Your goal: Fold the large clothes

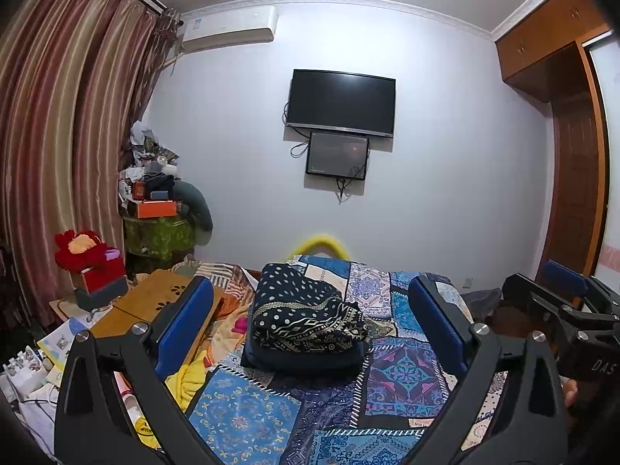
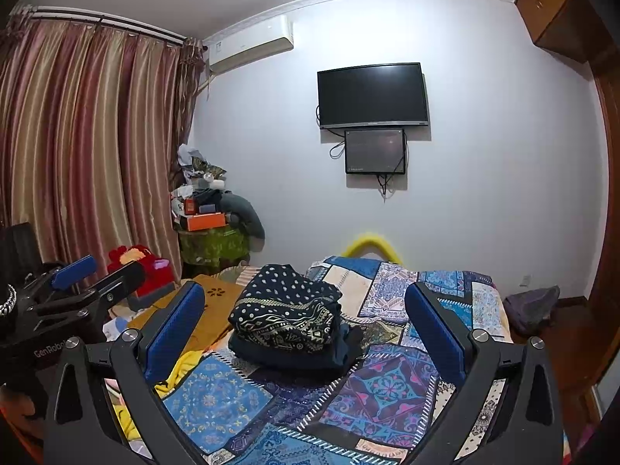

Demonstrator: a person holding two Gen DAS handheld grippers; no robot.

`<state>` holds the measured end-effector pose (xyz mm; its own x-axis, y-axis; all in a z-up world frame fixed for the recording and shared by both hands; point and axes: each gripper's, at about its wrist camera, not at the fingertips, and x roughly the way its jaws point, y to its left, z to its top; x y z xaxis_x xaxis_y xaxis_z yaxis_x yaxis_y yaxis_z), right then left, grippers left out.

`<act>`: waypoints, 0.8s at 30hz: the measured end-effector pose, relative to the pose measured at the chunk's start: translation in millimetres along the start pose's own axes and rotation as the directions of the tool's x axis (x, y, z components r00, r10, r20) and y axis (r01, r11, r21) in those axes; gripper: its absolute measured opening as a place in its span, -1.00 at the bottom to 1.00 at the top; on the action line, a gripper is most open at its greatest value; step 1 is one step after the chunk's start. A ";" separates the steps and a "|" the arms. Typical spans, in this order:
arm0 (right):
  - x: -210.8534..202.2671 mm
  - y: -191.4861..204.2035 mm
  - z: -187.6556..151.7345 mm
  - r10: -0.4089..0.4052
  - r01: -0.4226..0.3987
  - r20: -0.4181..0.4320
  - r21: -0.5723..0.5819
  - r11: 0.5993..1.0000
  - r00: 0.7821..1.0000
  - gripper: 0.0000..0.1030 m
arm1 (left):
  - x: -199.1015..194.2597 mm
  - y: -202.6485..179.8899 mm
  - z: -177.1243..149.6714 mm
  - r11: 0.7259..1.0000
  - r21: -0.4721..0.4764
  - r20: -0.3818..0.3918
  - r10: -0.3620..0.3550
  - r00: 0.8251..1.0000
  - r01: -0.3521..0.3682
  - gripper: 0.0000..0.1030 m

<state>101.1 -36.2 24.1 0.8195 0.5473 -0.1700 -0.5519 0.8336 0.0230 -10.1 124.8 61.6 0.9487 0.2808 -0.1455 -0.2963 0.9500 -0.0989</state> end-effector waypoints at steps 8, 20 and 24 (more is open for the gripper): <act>0.2 -3.1 -0.1 0.001 -0.001 -0.003 0.012 1.000 1.000 0.99 | -1.3 -8.3 -0.7 0.999 0.030 -0.001 -0.017 1.000 0.017 0.96; 1.3 -4.2 -2.1 -0.006 0.006 -0.004 0.019 1.000 1.000 0.99 | 0.3 -11.7 1.2 1.000 0.024 0.005 -0.019 1.000 0.019 0.96; 2.0 -6.2 -3.4 -0.008 0.008 -0.008 0.026 1.000 1.000 0.99 | 1.2 -13.3 1.3 0.999 0.029 0.001 -0.022 1.000 0.022 0.96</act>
<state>105.7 -40.5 20.3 0.8225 0.5400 -0.1784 -0.5410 0.8397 0.0473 -4.9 112.8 64.1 0.9551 0.2601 -0.1421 -0.2723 0.9594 -0.0734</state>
